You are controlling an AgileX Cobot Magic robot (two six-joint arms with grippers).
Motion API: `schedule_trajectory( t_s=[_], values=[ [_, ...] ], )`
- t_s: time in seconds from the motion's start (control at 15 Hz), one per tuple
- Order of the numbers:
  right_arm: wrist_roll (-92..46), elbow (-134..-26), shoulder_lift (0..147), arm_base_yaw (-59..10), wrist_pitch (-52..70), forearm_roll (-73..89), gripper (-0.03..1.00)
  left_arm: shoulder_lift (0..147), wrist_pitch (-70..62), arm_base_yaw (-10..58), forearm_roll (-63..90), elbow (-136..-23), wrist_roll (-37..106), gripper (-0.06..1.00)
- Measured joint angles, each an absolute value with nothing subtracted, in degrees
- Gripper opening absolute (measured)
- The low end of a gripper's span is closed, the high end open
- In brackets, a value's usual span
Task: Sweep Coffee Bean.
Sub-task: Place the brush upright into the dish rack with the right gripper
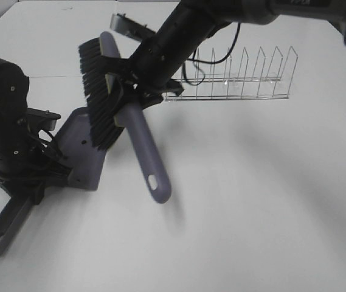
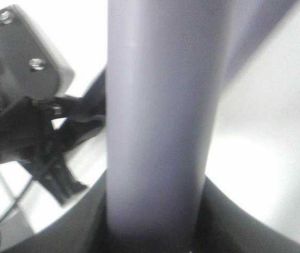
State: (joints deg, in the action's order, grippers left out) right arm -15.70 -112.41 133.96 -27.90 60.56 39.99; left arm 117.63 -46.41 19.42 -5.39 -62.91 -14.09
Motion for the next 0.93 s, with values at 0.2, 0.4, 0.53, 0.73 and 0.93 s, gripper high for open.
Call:
schedule_trajectory(
  t_s=[0.2,0.4,0.53,0.73,0.93],
  values=[
    [-6.8,-112.5,126.7,-26.0,66.2,17.8,0.37,117.6,-46.3,16.8,-0.7,-62.9,-10.4,0.33],
    [1.8,-112.2,122.9,-26.0,70.0,1.1,0.37,117.6,-46.2,16.3,0.4,-62.9,-8.7,0.33],
    [5.3,-110.4,120.9,-25.7,70.0,-4.3,0.37,117.6,-46.2,16.3,0.5,-62.9,-8.5,0.33],
    [6.5,-102.5,117.7,-25.7,70.0,-5.9,0.37,117.6,-46.2,16.3,0.8,-62.9,-8.5,0.33],
    [6.5,-91.2,117.3,-20.1,70.1,-2.8,0.37,117.6,-46.2,16.3,1.1,-62.9,-8.5,0.33]
  ],
)
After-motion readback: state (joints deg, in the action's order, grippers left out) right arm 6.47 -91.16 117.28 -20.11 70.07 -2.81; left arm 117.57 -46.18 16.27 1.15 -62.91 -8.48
